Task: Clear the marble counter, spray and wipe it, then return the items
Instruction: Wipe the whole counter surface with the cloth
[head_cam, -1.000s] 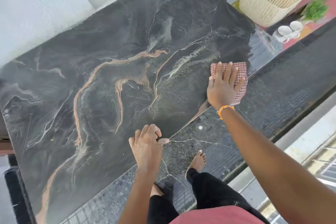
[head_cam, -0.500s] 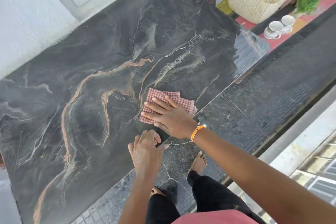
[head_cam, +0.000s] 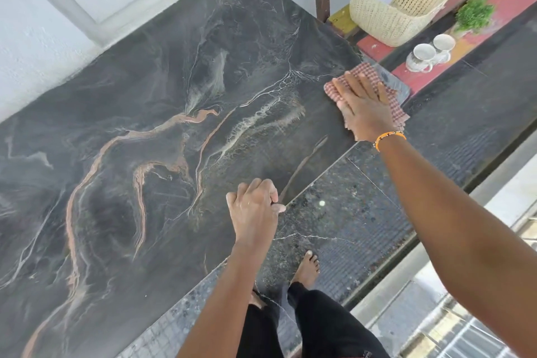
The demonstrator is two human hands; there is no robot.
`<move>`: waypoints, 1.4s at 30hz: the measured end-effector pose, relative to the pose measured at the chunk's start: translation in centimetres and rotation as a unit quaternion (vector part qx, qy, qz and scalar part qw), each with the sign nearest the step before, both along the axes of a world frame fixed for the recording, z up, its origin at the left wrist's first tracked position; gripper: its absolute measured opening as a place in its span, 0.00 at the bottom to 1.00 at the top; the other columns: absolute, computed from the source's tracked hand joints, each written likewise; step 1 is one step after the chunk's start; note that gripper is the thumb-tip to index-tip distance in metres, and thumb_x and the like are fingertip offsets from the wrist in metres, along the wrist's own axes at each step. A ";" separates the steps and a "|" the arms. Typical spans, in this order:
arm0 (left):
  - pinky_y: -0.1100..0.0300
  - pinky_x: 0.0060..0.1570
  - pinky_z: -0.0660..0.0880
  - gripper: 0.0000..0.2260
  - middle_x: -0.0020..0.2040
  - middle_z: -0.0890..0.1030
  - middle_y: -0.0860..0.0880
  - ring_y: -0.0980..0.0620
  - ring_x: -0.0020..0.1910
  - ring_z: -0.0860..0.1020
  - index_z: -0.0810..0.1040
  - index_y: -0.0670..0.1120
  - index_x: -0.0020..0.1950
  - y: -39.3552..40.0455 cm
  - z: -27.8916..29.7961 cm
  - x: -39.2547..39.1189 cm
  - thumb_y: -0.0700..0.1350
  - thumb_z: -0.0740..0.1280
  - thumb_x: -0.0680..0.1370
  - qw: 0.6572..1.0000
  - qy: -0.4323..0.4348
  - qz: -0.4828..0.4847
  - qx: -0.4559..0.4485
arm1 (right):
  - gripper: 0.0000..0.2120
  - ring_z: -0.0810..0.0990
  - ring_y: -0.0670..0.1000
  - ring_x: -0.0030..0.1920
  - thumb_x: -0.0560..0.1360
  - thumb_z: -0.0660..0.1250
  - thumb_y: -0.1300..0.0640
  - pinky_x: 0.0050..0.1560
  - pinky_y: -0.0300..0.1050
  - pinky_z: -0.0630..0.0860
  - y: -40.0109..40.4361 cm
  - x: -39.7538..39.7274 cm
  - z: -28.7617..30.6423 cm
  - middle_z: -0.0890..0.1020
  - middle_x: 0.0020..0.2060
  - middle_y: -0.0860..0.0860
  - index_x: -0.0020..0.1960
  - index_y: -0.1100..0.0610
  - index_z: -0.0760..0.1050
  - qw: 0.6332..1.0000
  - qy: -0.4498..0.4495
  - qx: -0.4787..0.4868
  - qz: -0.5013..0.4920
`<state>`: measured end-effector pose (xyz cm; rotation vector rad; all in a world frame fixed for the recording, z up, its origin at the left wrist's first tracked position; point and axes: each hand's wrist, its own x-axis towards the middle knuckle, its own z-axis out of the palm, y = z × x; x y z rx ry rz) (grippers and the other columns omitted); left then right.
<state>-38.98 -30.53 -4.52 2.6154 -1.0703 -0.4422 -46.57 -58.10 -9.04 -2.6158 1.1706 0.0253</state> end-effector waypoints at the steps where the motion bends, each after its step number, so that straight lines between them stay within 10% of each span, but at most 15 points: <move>1: 0.59 0.43 0.53 0.08 0.37 0.74 0.55 0.53 0.41 0.69 0.73 0.49 0.39 -0.1 0.0 -0.2 0.43 0.73 0.68 1.000 -0.001 -0.002 0.002 | 0.23 0.49 0.52 0.77 0.81 0.48 0.48 0.75 0.57 0.42 0.0 -0.1 0.0 0.53 0.77 0.46 0.75 0.43 0.50 1.000 -0.012 -0.006 -0.029; 8: 0.58 0.40 0.50 0.11 0.36 0.73 0.56 0.54 0.40 0.67 0.72 0.50 0.37 -0.5 -0.5 -0.5 0.37 0.71 0.67 1.000 0.007 0.020 -0.012 | 0.28 0.48 0.61 0.76 0.79 0.54 0.54 0.72 0.65 0.44 8.3 1.2 0.1 0.51 0.77 0.55 0.76 0.53 0.51 0.974 -0.064 0.001 -0.216; 19: 0.58 0.46 0.57 0.15 0.44 0.77 0.55 0.51 0.47 0.72 0.74 0.48 0.44 -3.2 -0.5 0.1 0.53 0.75 0.65 0.999 0.035 -0.009 0.003 | 0.24 0.44 0.52 0.77 0.81 0.49 0.51 0.72 0.60 0.35 11.0 5.1 0.3 0.48 0.77 0.44 0.76 0.43 0.46 0.968 0.002 0.011 0.252; 33: 0.60 0.44 0.55 0.19 0.42 0.72 0.55 0.51 0.45 0.71 0.73 0.47 0.45 -13.0 -0.5 2.0 0.56 0.74 0.64 0.996 0.065 -0.066 -0.019 | 0.23 0.51 0.53 0.77 0.81 0.49 0.49 0.74 0.58 0.42 -6.4 6.8 -0.3 0.55 0.76 0.45 0.75 0.43 0.50 0.999 -0.008 -0.031 0.033; 42: 0.60 0.43 0.54 0.10 0.40 0.69 0.57 0.51 0.43 0.71 0.73 0.47 0.42 -16.4 -0.6 4.4 0.47 0.73 0.70 0.993 0.098 -0.033 -0.058 | 0.26 0.55 0.57 0.76 0.77 0.49 0.50 0.73 0.63 0.49 0.4 -1.1 0.0 0.58 0.76 0.49 0.75 0.48 0.56 0.995 -0.003 -0.012 -0.098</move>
